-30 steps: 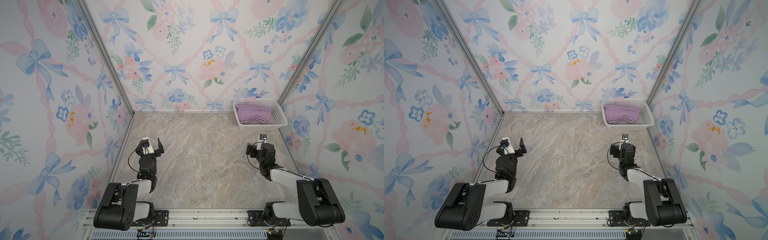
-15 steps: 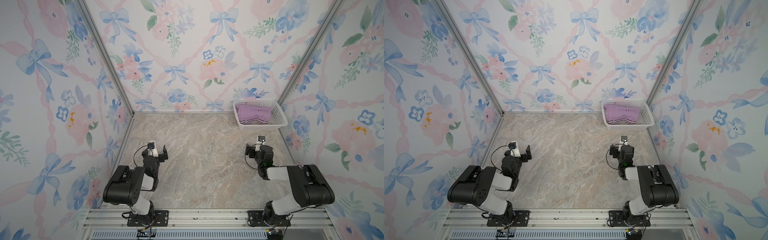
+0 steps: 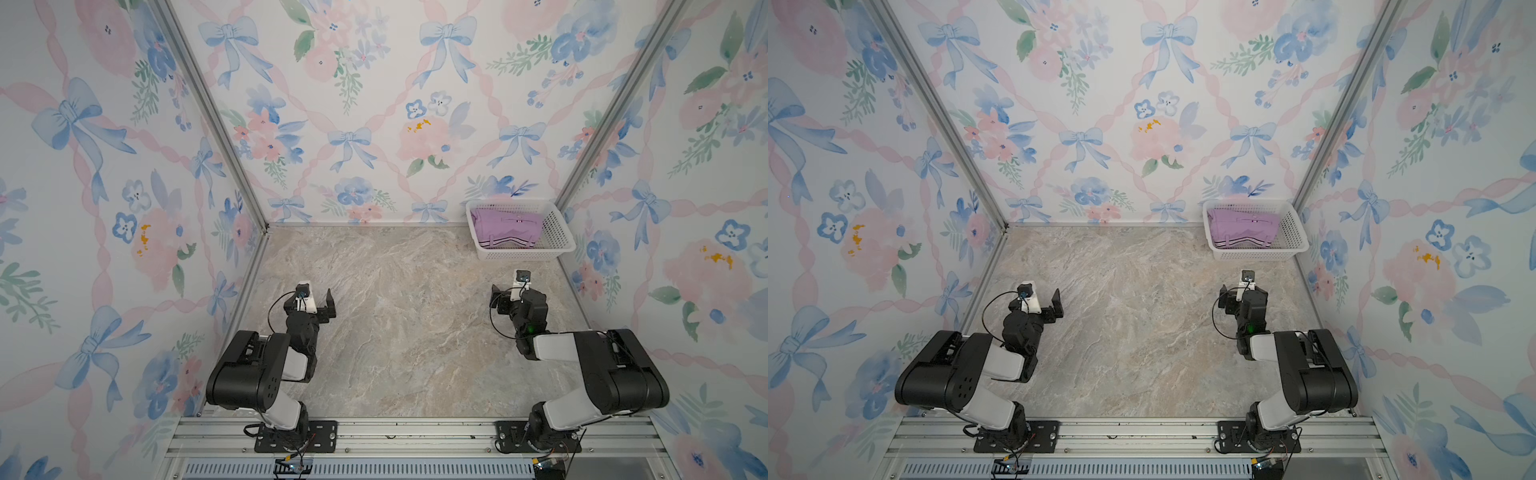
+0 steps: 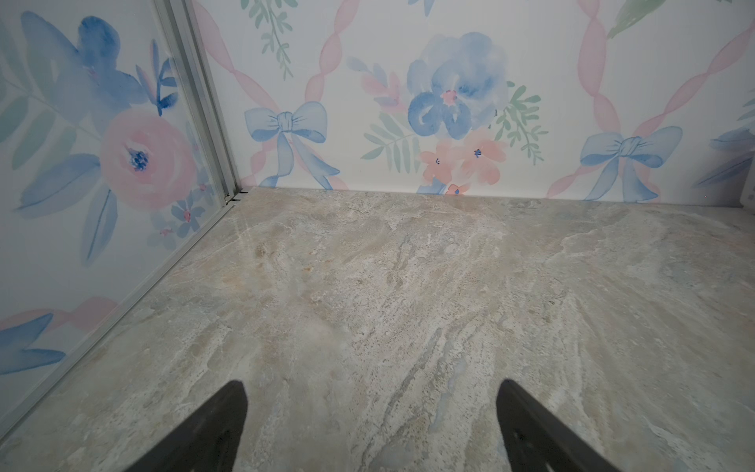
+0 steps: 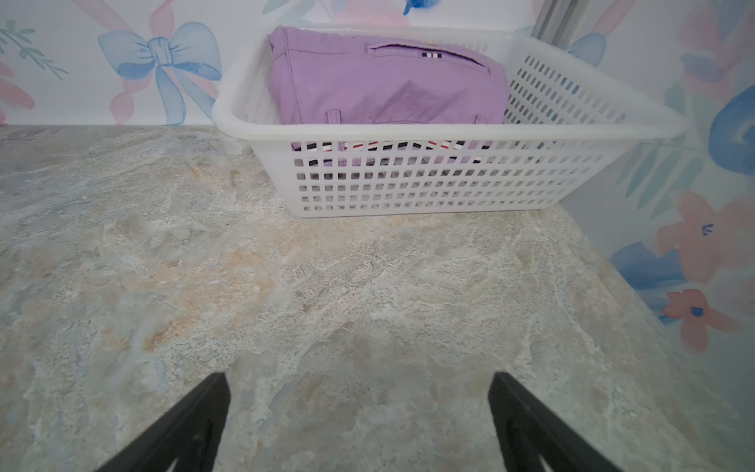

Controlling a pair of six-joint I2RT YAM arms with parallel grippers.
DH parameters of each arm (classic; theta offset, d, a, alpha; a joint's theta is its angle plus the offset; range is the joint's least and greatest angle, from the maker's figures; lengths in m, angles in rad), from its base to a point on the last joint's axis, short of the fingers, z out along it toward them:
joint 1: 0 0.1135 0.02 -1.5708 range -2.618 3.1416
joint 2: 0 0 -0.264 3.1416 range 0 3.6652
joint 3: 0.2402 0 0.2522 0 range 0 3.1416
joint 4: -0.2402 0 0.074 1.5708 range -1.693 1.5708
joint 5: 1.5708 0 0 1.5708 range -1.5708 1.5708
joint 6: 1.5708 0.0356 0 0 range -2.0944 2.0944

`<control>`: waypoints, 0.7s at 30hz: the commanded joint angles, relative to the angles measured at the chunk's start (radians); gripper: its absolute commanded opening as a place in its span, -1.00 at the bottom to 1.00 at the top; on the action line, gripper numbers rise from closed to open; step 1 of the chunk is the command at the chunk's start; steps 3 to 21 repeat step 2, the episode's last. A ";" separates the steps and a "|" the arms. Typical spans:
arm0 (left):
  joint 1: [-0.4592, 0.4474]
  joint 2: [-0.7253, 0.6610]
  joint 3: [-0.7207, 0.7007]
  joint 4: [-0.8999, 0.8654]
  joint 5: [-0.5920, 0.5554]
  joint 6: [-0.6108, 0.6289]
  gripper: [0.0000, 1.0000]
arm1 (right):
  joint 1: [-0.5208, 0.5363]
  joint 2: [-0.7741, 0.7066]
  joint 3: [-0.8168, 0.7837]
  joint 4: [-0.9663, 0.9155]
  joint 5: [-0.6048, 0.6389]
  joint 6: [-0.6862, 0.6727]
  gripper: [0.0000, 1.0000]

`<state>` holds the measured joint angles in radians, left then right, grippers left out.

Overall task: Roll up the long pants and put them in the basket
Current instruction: Reset both arms

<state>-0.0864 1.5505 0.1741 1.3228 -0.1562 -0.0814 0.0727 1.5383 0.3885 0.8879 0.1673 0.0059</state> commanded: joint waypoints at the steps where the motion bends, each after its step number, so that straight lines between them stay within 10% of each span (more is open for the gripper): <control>1: -0.006 -0.001 0.012 0.030 -0.004 0.019 0.96 | -0.007 0.006 0.000 0.019 -0.012 -0.007 0.96; 21: -0.006 -0.001 0.012 0.028 -0.004 0.019 0.96 | -0.007 0.006 -0.002 0.020 -0.012 -0.007 0.96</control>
